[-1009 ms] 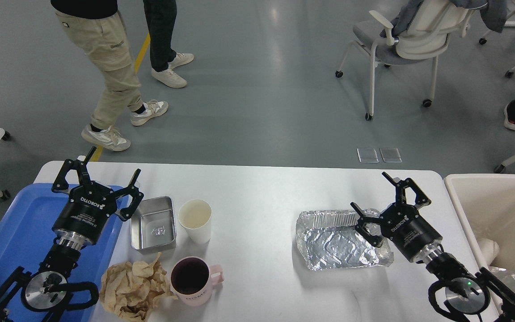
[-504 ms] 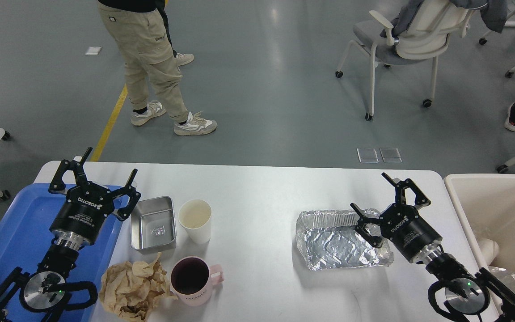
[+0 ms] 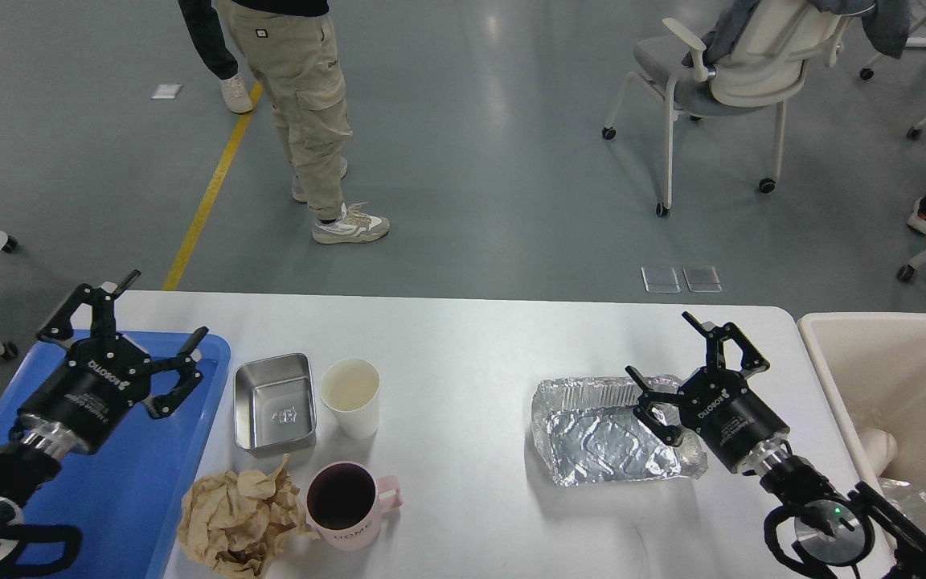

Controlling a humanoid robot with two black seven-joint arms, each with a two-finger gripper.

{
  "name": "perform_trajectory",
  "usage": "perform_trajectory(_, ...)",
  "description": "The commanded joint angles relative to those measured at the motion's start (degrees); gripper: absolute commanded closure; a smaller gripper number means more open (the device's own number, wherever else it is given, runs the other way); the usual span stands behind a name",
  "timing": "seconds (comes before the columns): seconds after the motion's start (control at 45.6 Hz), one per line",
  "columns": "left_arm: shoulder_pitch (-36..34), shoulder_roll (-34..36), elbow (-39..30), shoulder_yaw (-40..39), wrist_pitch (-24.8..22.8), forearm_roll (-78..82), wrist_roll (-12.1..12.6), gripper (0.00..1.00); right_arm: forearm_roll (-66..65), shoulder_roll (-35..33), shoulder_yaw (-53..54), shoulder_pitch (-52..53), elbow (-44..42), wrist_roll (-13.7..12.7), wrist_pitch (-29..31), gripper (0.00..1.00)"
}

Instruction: Tidy desktop

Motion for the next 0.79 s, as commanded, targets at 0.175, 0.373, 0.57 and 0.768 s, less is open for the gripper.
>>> perform_trajectory(0.175, 9.99, 25.91, -5.06, -1.23, 1.06, -0.09, 0.04, 0.03, -0.14, -0.04, -1.58, 0.08, -0.08, 0.0, 0.0, 0.0)
perform_trajectory(0.373, 13.6, 38.49, -5.15, -1.49, 0.97, -0.09, -0.05, 0.03, -0.14, 0.05, -1.58, -0.09, 0.0, 0.0, 0.0, 0.0)
perform_trajectory(0.57, 14.83, 44.38, -4.63, -0.79, 1.15, -0.09, -0.13, 0.03, -0.14, 0.05, -1.67, -0.44, -0.08, 0.0, -0.62, 0.0)
perform_trajectory(0.768, 15.44, 47.64, -0.59, -0.53, -0.61, 0.35, -0.31, 0.03, -0.14, 0.05, -1.75, -0.8, -0.08, 0.0, -0.62, 0.0)
